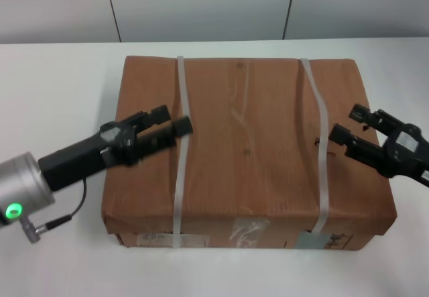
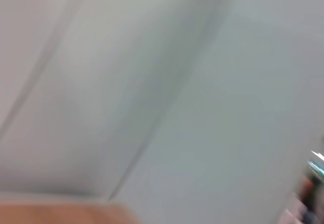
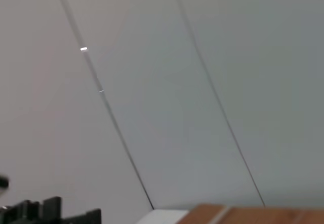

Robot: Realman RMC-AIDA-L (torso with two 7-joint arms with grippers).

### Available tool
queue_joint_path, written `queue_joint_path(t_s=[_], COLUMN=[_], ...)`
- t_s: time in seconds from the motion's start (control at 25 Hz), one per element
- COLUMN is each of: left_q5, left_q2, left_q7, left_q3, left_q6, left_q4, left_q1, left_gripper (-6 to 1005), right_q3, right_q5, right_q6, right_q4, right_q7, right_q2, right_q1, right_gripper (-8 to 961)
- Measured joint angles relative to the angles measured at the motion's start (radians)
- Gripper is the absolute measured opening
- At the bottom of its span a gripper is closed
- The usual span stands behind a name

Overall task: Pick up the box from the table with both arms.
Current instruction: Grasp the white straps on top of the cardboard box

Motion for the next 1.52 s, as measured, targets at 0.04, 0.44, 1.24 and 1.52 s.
queue_joint_path(t_s=[0.04, 0.44, 1.24, 1.52], left_q5=[0.002, 0.009, 0.067, 0.066], left_q2=[0.001, 0.008, -0.004, -0.005], left_q7=[-0.072, -0.25, -0.26, -0.274], left_q3=[-0.002, -0.023, 0.067, 0.158], left_q6=[-0.043, -0.169, -0.304, -0.314], left_q4=[-0.008, -0.146, -0.254, -0.253], left_q1=[-0.012, -0.11, -0.231, -0.271], left_gripper=[848, 848, 842, 840], right_q3=[0.003, 0.007, -0.065, -0.099], right_q5=[0.0, 0.02, 0.017, 0.018], right_q6=[0.025, 0.243, 0.32, 0.326], right_q4=[0.024, 0.179, 0.227, 0.228], right_q7=[0.028, 0.241, 0.252, 0.252], right_q2=[0.0, 0.005, 0.008, 0.008], right_q1=[0.013, 0.083, 0.164, 0.193], right_gripper=[796, 774, 729, 713])
